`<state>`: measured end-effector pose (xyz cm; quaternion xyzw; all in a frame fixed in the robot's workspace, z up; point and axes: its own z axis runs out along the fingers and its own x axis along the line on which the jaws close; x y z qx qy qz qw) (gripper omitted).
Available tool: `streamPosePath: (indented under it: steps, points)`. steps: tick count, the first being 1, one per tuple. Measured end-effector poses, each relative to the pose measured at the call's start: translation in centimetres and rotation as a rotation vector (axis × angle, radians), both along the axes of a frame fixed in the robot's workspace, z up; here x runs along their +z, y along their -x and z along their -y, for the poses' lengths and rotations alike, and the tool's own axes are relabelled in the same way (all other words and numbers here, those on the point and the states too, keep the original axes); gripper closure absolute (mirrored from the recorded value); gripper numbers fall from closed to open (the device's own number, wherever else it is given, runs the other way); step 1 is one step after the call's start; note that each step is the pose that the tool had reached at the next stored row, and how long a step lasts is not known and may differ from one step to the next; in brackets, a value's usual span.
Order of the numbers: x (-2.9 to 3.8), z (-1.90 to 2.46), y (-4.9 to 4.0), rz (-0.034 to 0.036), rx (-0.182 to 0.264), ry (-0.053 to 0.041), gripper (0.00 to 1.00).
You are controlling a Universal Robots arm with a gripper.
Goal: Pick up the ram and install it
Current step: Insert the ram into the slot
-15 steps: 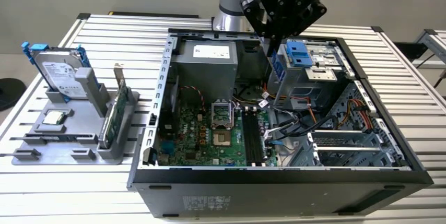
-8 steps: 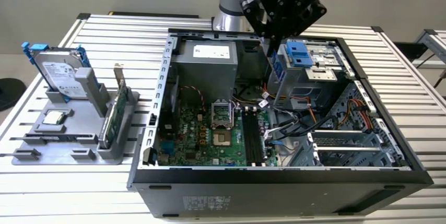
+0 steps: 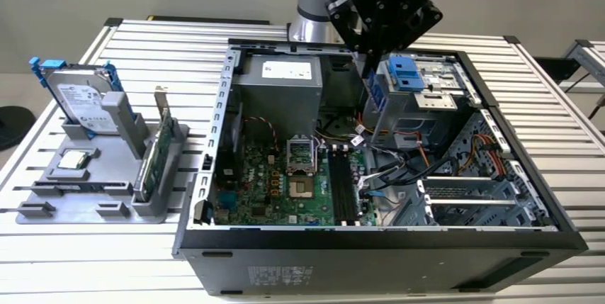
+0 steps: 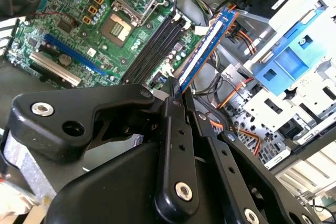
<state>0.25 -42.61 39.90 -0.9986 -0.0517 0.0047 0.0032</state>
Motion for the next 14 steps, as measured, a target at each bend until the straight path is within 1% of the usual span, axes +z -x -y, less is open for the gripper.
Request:
streamPosePath:
  steps: [14]
  points:
    - [-0.33,0.00,-0.20,0.0000,0.000,-0.0002,1.00]
